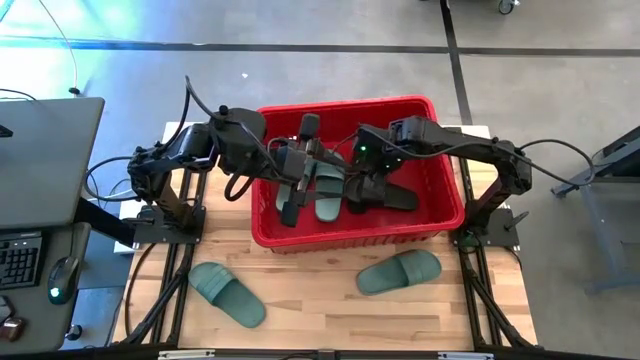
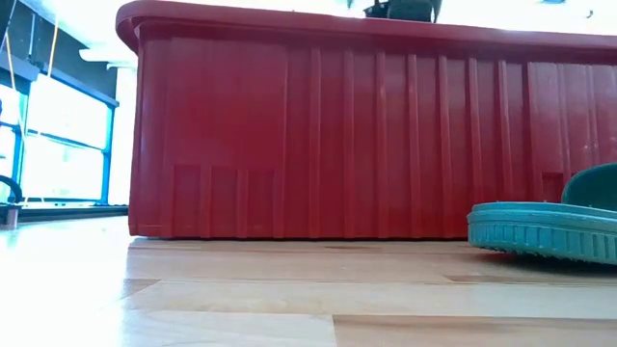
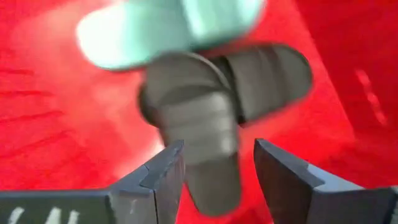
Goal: Pick and place slides into bin
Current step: Put the green slipper into the red bin
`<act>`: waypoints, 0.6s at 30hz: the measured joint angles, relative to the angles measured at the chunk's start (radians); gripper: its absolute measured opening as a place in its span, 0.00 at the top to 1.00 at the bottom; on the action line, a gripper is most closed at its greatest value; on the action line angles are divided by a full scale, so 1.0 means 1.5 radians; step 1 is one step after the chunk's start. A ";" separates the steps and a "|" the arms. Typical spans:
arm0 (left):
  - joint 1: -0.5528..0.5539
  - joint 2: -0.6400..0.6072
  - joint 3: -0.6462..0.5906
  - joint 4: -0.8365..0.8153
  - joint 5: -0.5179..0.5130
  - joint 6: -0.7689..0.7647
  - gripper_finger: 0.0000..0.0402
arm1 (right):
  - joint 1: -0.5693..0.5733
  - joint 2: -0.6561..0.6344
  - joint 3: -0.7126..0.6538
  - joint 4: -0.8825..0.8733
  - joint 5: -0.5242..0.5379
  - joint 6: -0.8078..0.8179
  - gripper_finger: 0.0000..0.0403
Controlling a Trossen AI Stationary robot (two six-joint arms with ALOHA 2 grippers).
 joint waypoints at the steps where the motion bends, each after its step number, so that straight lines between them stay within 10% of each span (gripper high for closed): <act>1: 0.000 0.000 0.000 0.000 0.000 0.000 0.44 | 0.007 0.000 0.000 0.018 -0.014 -0.017 0.55; 8: 0.000 0.000 0.000 0.000 0.000 0.000 0.44 | 0.076 0.000 0.000 0.138 -0.071 -0.069 0.55; 18: 0.000 0.000 0.000 -0.006 0.000 0.000 0.45 | 0.132 0.000 0.000 0.147 0.161 -0.073 0.55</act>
